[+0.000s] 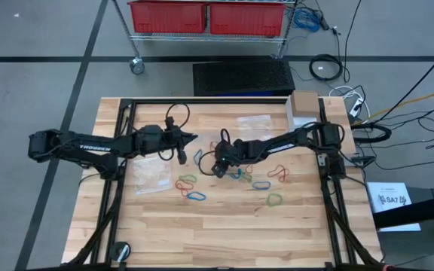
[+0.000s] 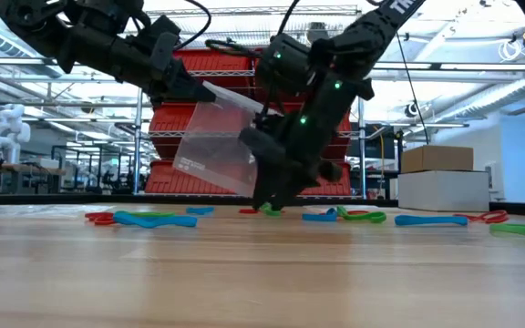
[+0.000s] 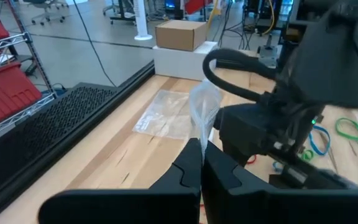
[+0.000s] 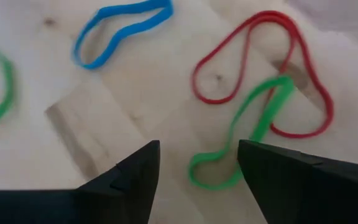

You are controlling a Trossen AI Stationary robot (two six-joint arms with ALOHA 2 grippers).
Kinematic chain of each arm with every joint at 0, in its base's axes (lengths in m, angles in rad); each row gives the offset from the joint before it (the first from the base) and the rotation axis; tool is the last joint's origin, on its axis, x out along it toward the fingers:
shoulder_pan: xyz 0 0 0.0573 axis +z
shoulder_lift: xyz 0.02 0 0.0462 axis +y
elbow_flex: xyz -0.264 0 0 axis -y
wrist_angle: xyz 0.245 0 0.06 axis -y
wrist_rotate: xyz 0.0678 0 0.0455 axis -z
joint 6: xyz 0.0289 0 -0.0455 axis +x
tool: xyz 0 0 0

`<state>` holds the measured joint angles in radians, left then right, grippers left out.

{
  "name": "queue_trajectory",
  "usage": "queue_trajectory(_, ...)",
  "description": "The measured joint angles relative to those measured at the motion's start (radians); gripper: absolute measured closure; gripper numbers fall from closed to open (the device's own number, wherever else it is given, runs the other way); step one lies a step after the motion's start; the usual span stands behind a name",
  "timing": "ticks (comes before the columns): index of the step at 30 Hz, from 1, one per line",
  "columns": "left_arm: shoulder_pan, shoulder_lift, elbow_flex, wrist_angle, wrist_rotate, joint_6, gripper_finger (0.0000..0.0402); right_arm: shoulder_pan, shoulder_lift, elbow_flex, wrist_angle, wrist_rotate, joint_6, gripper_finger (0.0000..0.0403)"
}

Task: Sort rubber bands
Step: Put the green rubber band into the open transparent zip bag

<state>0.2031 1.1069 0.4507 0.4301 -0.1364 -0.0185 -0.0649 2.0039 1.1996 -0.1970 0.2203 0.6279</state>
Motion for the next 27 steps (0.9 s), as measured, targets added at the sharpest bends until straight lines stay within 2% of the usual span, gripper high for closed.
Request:
queue_trajectory(3,0.000,0.000,0.000,-0.001,0.000,0.000,0.0402,0.001,0.012,0.002,-0.004,0.045,0.018,0.0211)
queue_trajectory(5,0.000,0.000,0.000,-0.002,0.000,0.000,0.0402,0.001,0.014,0.002,-0.003,0.059,0.018,0.0236)
queue_trajectory(9,0.000,0.000,0.000,-0.006,0.000,-0.001,0.0402,0.000,0.015,0.002,-0.015,0.075,-0.007,0.0322)
queue_trajectory(12,0.000,0.000,0.000,-0.012,0.000,-0.001,0.0402,0.004,0.007,0.000,-0.021,0.049,-0.050,0.0387)
queue_trajectory(18,0.000,0.000,0.000,-0.015,0.000,-0.001,0.0402,0.012,-0.063,-0.004,-0.040,-0.097,-0.105,0.0392)
queue_trajectory(27,0.000,0.000,-0.001,-0.023,0.000,-0.001,0.0402,0.053,-0.273,-0.003,-0.012,-0.141,-0.273,0.0401)
